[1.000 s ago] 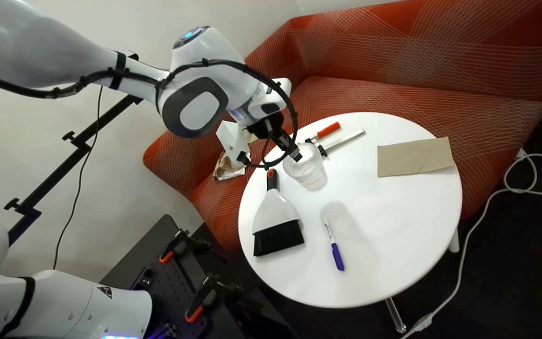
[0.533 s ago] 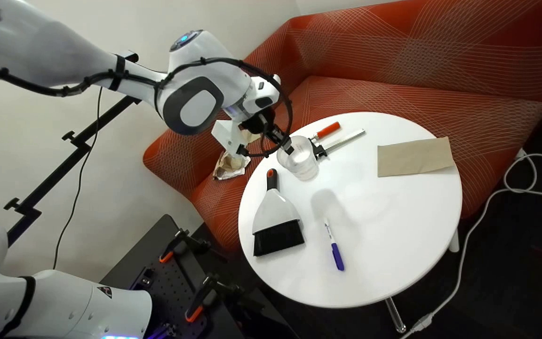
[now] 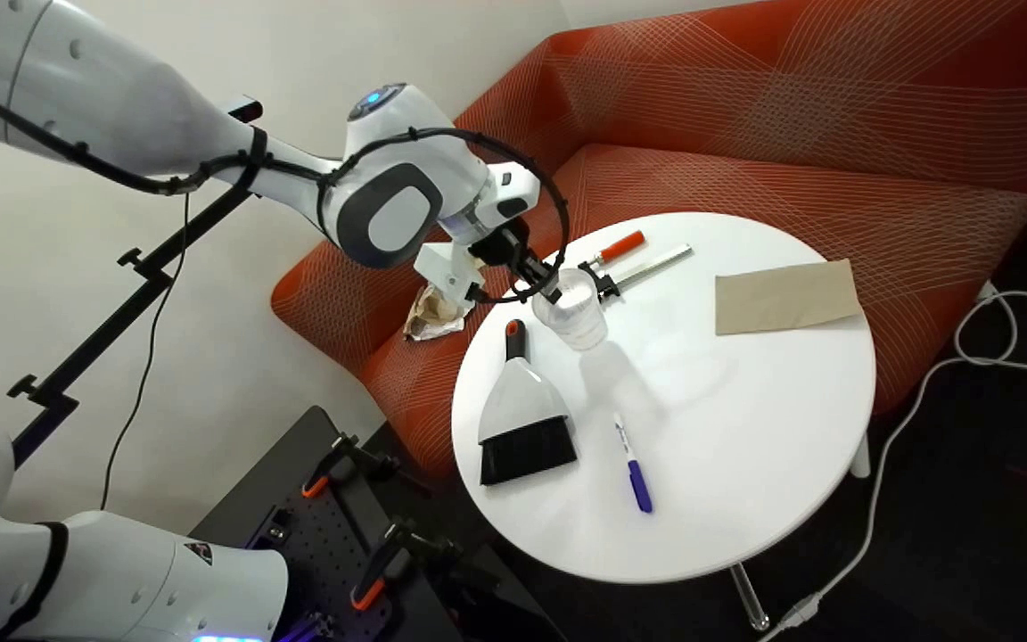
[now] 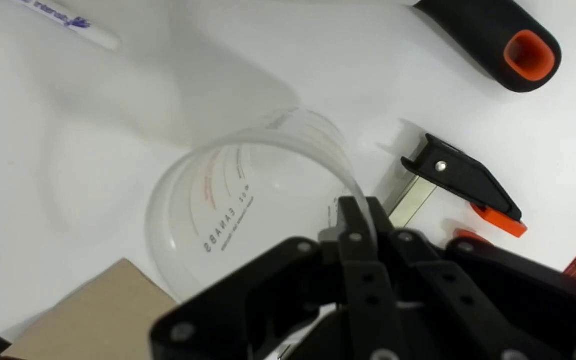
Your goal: Pick up the pen from the table and put it in the plastic cup. Pick up the pen from the plastic cup and put it back on the table. Pick up the plastic cup and move it to the left.
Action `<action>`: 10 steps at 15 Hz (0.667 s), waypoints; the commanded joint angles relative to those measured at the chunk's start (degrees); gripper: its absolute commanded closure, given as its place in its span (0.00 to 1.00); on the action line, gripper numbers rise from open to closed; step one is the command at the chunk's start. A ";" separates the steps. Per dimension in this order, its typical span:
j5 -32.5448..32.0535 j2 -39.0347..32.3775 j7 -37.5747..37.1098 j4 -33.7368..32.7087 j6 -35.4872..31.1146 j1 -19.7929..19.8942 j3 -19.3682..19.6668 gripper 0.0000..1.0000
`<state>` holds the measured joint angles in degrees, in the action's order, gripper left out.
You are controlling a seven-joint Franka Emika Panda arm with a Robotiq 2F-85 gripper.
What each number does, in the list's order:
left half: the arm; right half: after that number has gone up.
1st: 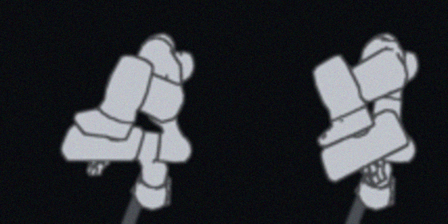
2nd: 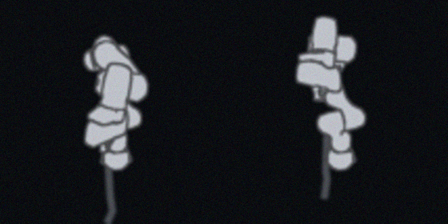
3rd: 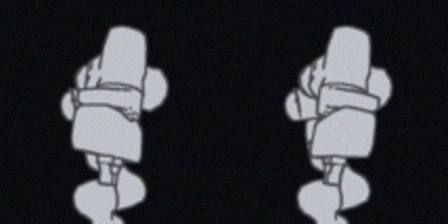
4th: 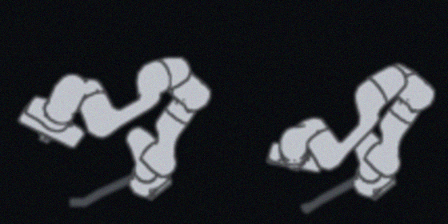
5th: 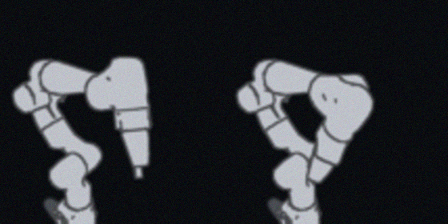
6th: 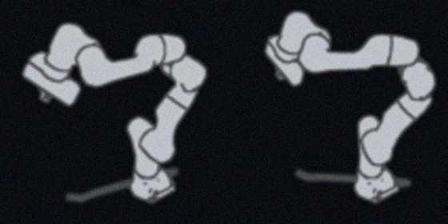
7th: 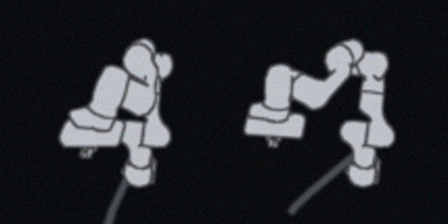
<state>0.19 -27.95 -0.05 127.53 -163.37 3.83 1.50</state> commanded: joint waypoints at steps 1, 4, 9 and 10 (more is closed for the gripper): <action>-1.18 -2.64 0.61 -1.79 -2.65 -0.78 0.87 0.99; -1.97 -3.90 0.23 -2.54 -3.10 -1.14 1.33 0.99; -3.05 -5.03 -0.53 -3.52 -2.67 -2.28 2.68 0.68; -3.58 -5.03 -0.65 -3.28 -3.18 -2.89 3.32 0.62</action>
<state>-1.89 -32.37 -0.05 124.75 -165.10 3.01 2.73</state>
